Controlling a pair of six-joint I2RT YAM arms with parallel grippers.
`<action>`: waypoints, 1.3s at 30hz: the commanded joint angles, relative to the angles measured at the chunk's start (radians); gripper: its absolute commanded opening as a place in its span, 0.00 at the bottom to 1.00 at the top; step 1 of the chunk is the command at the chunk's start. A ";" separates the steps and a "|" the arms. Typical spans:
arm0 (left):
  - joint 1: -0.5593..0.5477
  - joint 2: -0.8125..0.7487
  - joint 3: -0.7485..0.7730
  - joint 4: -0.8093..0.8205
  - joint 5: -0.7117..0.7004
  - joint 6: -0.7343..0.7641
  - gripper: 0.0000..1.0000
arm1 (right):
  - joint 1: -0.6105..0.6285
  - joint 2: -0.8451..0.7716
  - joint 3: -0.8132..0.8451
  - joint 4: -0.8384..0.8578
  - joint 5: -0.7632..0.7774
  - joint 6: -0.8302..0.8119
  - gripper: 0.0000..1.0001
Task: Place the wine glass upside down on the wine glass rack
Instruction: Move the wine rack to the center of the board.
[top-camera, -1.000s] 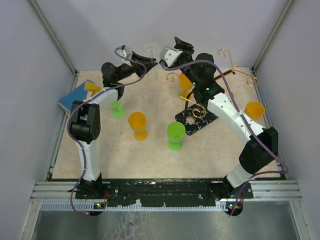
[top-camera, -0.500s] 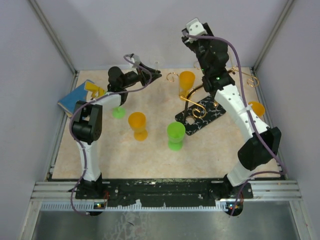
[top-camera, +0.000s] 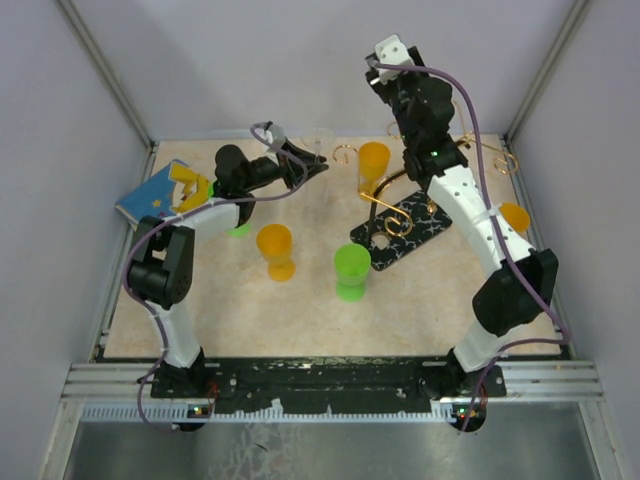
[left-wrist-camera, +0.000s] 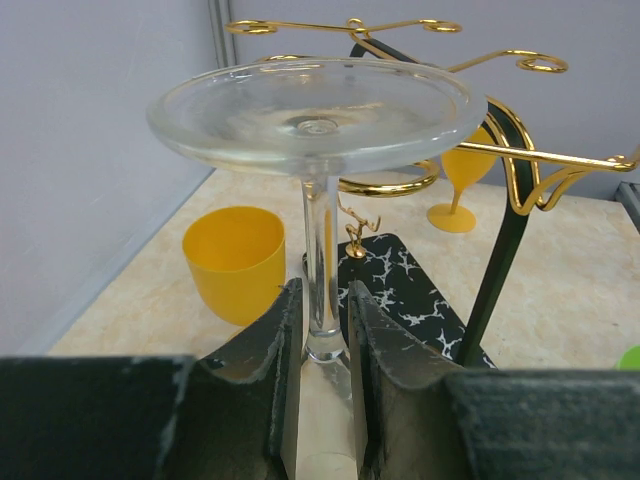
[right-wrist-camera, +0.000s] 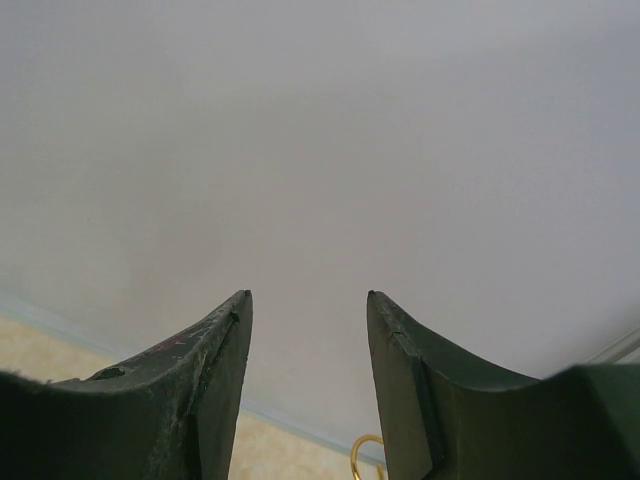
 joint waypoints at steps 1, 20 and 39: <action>-0.013 -0.056 -0.041 0.066 -0.004 -0.014 0.00 | -0.011 -0.002 0.063 0.020 0.040 -0.012 0.50; -0.087 -0.123 -0.110 0.045 -0.005 0.019 0.00 | -0.044 0.114 0.264 -0.180 0.174 0.139 0.52; 0.053 0.111 0.200 0.059 -0.044 -0.068 0.00 | -0.172 0.067 0.271 -0.419 0.126 0.367 0.53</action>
